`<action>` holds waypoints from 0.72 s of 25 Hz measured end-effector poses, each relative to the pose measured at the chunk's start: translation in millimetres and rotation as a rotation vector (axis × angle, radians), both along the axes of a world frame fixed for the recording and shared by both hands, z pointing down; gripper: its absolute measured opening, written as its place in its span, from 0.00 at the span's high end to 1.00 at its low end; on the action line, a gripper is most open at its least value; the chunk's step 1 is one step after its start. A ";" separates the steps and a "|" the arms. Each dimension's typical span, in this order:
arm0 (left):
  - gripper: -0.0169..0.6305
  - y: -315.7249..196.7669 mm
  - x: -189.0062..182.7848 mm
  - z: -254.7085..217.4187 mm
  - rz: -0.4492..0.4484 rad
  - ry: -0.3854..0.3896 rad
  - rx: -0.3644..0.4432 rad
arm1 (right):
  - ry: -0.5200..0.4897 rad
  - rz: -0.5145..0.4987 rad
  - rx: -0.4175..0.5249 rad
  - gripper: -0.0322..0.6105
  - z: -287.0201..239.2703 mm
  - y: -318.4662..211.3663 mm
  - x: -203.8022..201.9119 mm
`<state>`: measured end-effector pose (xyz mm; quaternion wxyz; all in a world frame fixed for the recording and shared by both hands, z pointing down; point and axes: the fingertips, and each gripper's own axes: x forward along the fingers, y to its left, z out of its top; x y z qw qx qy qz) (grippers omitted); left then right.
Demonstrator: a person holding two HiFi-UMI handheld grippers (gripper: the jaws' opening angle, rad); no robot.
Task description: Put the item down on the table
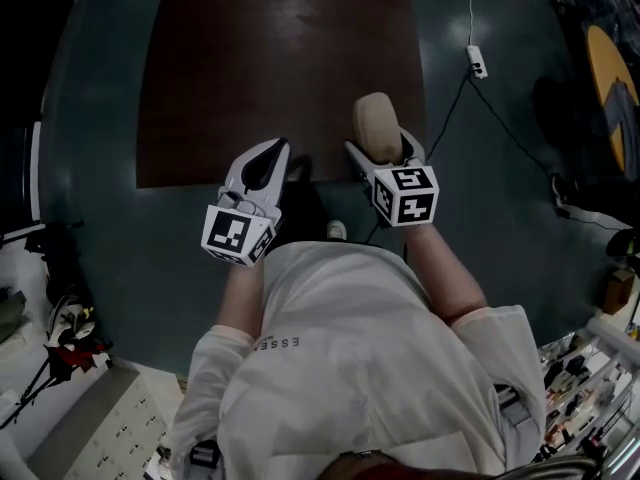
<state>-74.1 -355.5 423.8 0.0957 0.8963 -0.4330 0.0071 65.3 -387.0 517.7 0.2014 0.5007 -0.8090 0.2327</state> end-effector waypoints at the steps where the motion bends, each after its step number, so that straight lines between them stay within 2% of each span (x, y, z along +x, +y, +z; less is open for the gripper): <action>1: 0.96 -8.7 -0.1 1.7 0.007 0.002 -0.007 | 0.010 -0.001 -0.019 0.34 8.7 -7.2 -1.9; 6: 0.96 -41.2 8.7 23.7 0.042 0.015 -0.066 | 0.079 -0.024 -0.118 0.34 59.0 -35.7 -4.2; 14: 0.96 -64.0 -18.3 63.7 0.040 0.025 -0.160 | 0.156 -0.062 -0.246 0.34 126.7 -55.3 -29.5; 18: 0.96 -66.4 -30.0 77.3 0.023 0.027 -0.183 | 0.189 -0.070 -0.253 0.34 137.0 -54.4 -32.6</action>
